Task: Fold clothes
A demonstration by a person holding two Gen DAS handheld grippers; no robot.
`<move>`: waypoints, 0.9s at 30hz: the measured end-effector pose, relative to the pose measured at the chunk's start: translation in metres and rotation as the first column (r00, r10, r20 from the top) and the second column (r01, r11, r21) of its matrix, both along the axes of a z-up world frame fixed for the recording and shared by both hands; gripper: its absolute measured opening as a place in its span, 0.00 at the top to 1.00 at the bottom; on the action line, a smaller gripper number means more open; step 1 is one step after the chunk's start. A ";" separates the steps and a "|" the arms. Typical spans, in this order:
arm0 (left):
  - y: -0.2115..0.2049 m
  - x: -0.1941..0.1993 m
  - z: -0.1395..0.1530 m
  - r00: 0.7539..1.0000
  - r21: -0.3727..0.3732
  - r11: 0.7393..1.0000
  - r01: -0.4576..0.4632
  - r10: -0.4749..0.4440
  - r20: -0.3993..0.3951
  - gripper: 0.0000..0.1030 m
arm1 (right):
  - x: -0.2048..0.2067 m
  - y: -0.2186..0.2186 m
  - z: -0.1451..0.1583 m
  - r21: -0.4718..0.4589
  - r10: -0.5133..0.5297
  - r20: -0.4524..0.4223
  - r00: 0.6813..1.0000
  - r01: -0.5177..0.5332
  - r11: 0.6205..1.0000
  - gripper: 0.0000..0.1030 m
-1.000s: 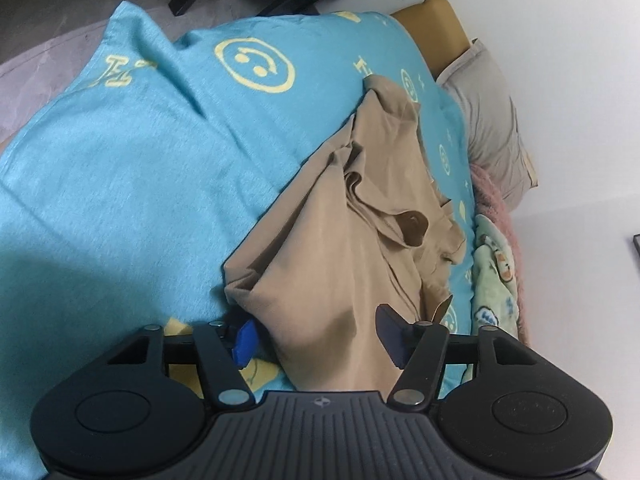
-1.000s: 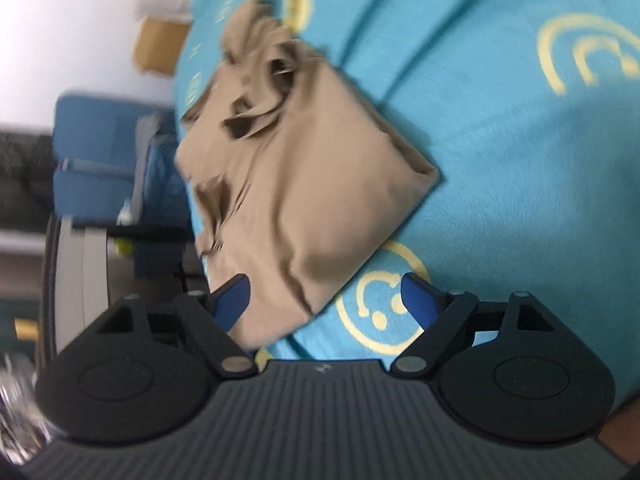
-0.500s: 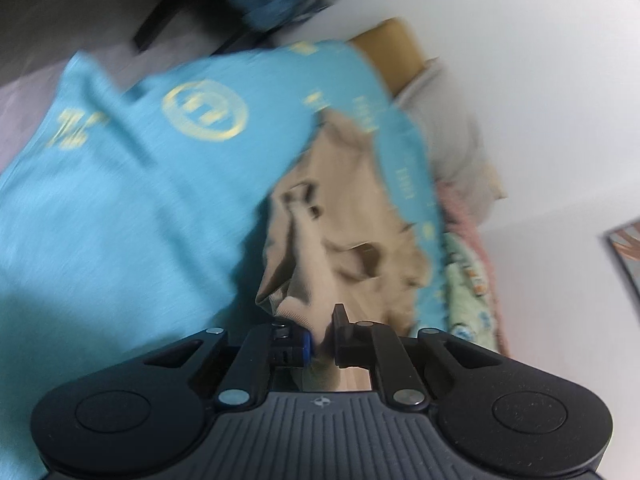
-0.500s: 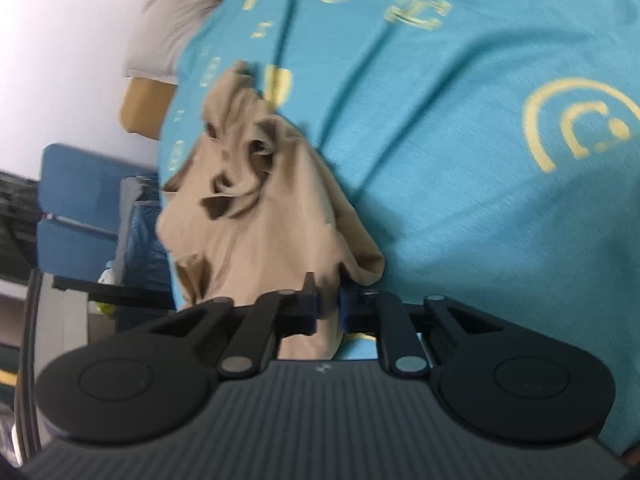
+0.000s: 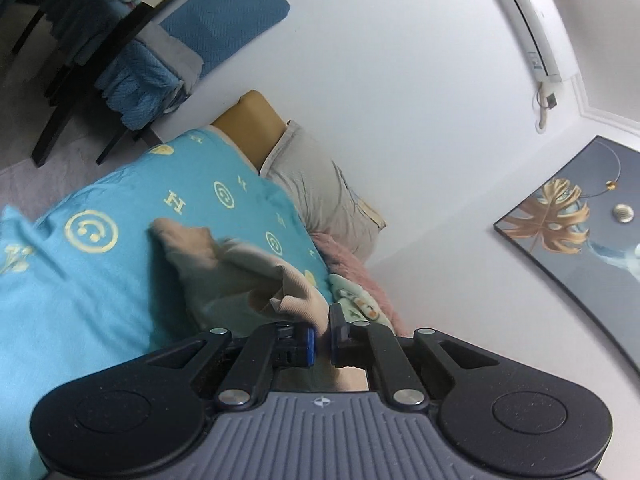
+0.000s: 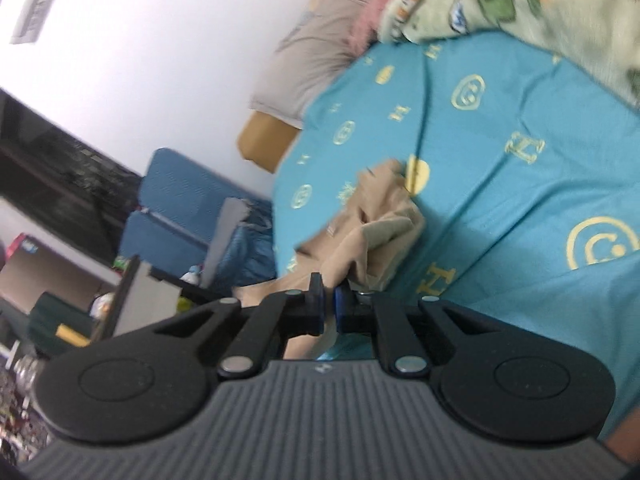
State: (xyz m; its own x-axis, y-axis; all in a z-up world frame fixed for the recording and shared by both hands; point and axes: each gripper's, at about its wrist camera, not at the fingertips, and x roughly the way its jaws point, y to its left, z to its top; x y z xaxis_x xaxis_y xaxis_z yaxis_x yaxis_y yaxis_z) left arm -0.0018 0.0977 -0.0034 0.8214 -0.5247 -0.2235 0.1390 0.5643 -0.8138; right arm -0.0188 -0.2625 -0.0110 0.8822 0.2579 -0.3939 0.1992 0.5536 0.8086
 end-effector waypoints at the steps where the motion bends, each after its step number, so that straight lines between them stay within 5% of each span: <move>1: 0.001 -0.015 0.005 1.000 -0.016 1.000 -0.002 0.002 -0.011 0.94 | -0.014 -0.002 0.005 0.005 0.009 0.009 1.000 -0.009 1.000 0.92; 7: 0.008 -0.110 0.023 0.997 -0.052 0.999 -0.007 0.003 -0.080 0.94 | -0.100 -0.005 0.019 0.021 0.015 0.036 0.999 -0.015 1.000 0.92; 11: 0.007 -0.113 0.021 0.991 -0.041 0.999 -0.027 0.021 -0.129 0.93 | -0.105 -0.006 0.020 0.019 0.000 0.032 0.999 -0.001 1.000 0.92; 15: 0.006 -0.061 0.018 0.983 -0.010 0.998 -0.056 0.054 -0.177 0.93 | -0.061 -0.004 0.021 -0.004 -0.011 0.009 1.000 0.011 1.000 0.92; 19: -0.008 0.016 0.012 0.960 0.096 0.993 -0.071 0.094 -0.262 0.92 | 0.009 0.001 0.017 -0.056 -0.035 -0.035 0.999 0.033 0.998 0.92; 27: -0.021 0.148 -0.034 0.907 0.229 0.972 -0.054 0.144 -0.397 0.92 | 0.131 0.011 -0.027 -0.123 -0.039 -0.170 0.985 0.018 0.992 0.92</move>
